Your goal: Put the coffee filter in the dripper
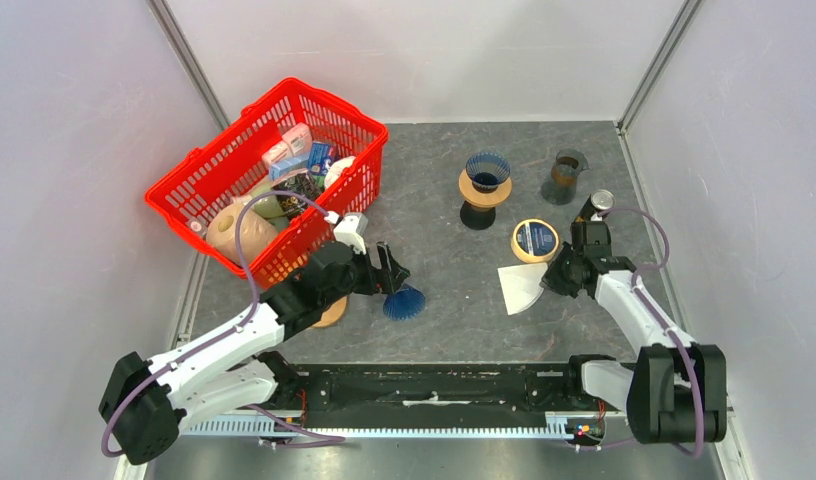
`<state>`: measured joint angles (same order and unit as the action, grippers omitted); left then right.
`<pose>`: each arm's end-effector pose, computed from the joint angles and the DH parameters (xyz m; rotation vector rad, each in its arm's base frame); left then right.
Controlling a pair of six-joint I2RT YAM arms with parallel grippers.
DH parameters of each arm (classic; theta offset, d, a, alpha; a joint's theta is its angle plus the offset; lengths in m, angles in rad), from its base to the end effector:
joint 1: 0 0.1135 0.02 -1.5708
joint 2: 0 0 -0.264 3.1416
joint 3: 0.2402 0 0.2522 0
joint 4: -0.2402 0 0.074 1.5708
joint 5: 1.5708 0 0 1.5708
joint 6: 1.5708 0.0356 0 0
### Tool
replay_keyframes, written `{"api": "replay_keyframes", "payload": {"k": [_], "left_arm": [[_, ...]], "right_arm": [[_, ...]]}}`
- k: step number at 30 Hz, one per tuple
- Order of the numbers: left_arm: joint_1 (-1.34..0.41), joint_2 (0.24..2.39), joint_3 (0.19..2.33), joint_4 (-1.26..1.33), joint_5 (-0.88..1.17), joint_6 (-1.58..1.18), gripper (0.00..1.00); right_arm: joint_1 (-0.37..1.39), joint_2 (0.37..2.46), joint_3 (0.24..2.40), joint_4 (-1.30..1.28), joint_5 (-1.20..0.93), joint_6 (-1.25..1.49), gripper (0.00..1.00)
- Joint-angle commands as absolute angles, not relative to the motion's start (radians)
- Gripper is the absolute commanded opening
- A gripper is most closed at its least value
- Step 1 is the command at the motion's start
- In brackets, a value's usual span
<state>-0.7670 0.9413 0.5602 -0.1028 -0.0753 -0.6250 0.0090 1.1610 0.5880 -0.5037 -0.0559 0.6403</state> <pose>0.1539 -0.1446 0.2405 0.1036 2.1447 -0.7694 0.2051 0.0038 0.1768 0.8129 2.5500 0.2862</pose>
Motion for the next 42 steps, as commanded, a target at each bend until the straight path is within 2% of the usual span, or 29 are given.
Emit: {"api": "replay_keyframes", "payload": {"k": [1, 10, 18, 20, 22, 23, 24, 28, 29, 33, 36, 42], "left_arm": [[-0.764, 0.928, 0.570, -0.083, -0.073, -0.627, 0.96], [-0.765, 0.994, 0.598, -0.004, -0.006, -0.621, 0.97], [-0.762, 1.116, 0.657, 0.121, 0.156, -0.590, 0.98], [-0.760, 1.150, 0.682, 0.125, 0.172, -0.586, 0.98], [-0.759, 1.180, 0.708, 0.123, 0.200, -0.584, 0.99], [-0.759, 1.195, 0.714, 0.128, 0.209, -0.587, 0.99], [-0.759, 1.214, 0.720, 0.146, 0.221, -0.597, 0.99], [-0.760, 1.359, 0.797, 0.222, 0.322, -0.634, 0.99], [-0.761, 1.424, 0.839, 0.221, 0.362, -0.646, 0.97], [-0.770, 1.665, 0.969, 0.250, 0.539, -0.706, 0.74], [-0.786, 1.796, 1.029, 0.262, 0.579, -0.729, 0.62], [-0.813, 1.891, 1.099, 0.098, 0.471, -0.645, 0.48]], "right_arm": [[0.006, 1.086, 0.626, -0.508, -0.114, 0.567, 0.00], [0.006, 0.974, 0.597, -0.391, -0.409, 0.504, 0.00], [0.007, 0.919, 0.567, -0.259, -0.631, 0.485, 0.00], [0.009, 0.914, 0.583, -0.282, -0.616, 0.486, 0.00], [0.009, 0.938, 0.607, -0.360, -0.515, 0.462, 0.00], [0.009, 0.957, 0.613, -0.394, -0.444, 0.460, 0.06], [0.010, 0.994, 0.619, -0.412, -0.397, 0.473, 0.21], [0.010, 1.127, 0.617, -0.352, -0.403, 0.522, 0.43], [0.010, 1.154, 0.617, -0.335, -0.407, 0.528, 0.47], [0.014, 1.232, 0.620, -0.295, -0.377, 0.521, 0.57], [0.018, 1.263, 0.624, -0.298, -0.361, 0.508, 0.59], [0.059, 1.321, 0.609, -0.269, -0.339, 0.515, 0.59]]}}
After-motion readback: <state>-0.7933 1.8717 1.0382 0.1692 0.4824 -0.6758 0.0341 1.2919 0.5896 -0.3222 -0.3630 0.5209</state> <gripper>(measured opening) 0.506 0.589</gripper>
